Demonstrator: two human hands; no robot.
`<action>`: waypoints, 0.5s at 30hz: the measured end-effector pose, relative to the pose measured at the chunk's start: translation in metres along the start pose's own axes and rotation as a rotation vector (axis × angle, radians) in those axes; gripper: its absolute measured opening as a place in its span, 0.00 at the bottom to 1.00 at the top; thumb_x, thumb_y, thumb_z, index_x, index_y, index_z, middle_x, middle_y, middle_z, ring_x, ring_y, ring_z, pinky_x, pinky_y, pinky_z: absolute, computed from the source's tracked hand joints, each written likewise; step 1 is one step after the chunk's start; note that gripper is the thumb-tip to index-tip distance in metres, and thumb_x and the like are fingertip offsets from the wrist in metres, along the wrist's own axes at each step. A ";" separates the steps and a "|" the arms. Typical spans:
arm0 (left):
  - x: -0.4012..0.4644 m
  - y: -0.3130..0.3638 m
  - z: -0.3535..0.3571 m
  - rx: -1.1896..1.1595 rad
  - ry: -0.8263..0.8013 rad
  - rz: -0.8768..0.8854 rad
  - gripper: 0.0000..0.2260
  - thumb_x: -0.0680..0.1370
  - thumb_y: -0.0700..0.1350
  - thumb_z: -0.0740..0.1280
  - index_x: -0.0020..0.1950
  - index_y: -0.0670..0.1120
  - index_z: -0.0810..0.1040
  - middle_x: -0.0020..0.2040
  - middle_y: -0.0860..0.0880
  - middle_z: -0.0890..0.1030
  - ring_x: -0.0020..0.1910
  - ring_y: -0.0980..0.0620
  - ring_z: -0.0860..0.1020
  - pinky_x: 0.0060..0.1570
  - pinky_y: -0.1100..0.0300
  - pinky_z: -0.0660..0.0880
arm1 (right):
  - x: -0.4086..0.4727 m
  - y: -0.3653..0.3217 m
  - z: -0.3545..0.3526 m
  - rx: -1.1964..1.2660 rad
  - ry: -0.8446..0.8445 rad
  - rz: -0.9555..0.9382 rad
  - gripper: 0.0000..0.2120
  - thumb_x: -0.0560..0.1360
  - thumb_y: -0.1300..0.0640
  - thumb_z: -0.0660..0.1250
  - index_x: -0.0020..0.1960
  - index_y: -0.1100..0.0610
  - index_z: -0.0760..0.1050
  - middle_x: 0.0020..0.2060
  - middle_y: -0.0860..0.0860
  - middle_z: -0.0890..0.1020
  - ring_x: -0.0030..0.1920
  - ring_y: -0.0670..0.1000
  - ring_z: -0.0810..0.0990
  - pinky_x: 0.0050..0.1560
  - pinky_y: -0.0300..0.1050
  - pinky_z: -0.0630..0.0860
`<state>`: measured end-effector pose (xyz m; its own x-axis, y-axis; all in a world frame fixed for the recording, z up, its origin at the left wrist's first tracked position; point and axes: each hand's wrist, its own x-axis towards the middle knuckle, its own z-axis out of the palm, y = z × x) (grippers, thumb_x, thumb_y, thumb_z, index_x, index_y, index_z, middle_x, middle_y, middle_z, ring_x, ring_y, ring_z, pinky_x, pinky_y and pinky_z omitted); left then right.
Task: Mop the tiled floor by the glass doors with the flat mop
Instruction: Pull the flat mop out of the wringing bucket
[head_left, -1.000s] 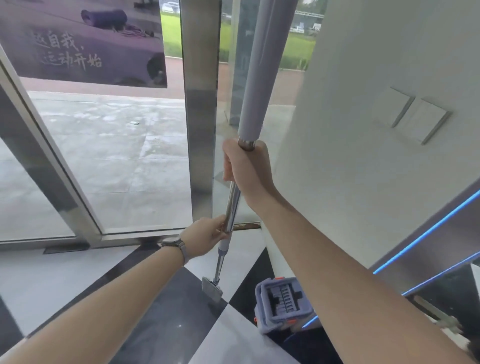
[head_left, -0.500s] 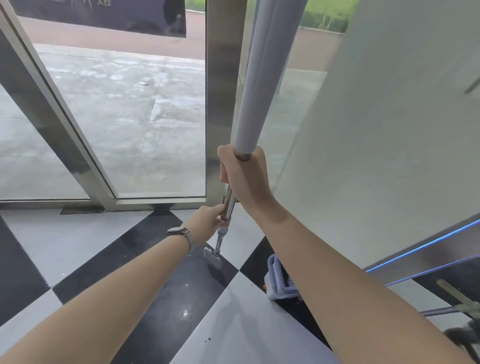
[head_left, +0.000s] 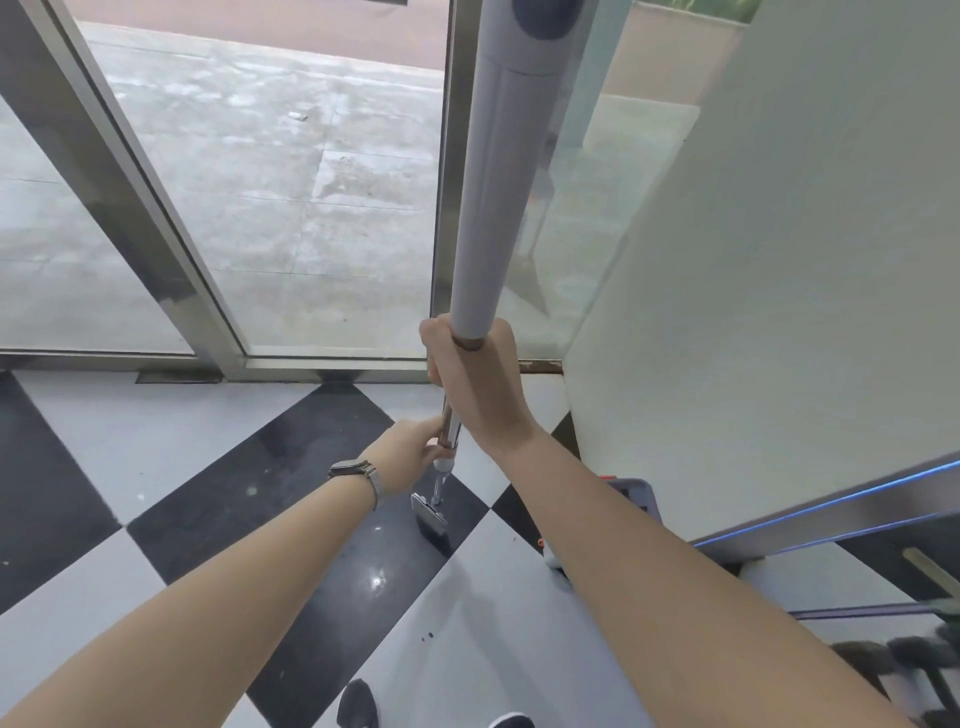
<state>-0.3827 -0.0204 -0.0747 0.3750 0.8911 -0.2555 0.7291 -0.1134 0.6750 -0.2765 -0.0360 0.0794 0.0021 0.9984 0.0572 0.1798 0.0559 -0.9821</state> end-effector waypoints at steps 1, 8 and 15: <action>-0.003 -0.001 -0.001 -0.010 -0.009 0.011 0.07 0.80 0.43 0.64 0.57 0.47 0.78 0.48 0.49 0.85 0.47 0.46 0.83 0.50 0.51 0.79 | -0.001 0.005 0.003 0.004 0.002 0.006 0.17 0.70 0.63 0.62 0.30 0.68 0.57 0.27 0.67 0.59 0.33 0.65 0.57 0.30 0.55 0.57; -0.027 -0.017 -0.006 -0.087 0.013 0.009 0.05 0.81 0.39 0.59 0.51 0.43 0.75 0.42 0.49 0.83 0.41 0.57 0.81 0.41 0.68 0.74 | -0.008 0.018 0.030 -0.023 -0.009 0.025 0.17 0.72 0.63 0.62 0.29 0.65 0.58 0.26 0.62 0.60 0.31 0.56 0.57 0.31 0.53 0.57; -0.038 -0.035 -0.024 0.014 0.025 -0.053 0.21 0.82 0.39 0.61 0.36 0.62 0.64 0.35 0.61 0.75 0.36 0.51 0.75 0.36 0.66 0.72 | -0.007 0.015 0.068 -0.047 -0.024 0.045 0.16 0.70 0.59 0.62 0.30 0.62 0.58 0.27 0.60 0.60 0.33 0.54 0.57 0.33 0.55 0.57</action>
<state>-0.4362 -0.0395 -0.0720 0.3220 0.9065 -0.2731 0.7553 -0.0720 0.6514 -0.3407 -0.0413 0.0524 -0.0118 0.9999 0.0080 0.2259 0.0104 -0.9741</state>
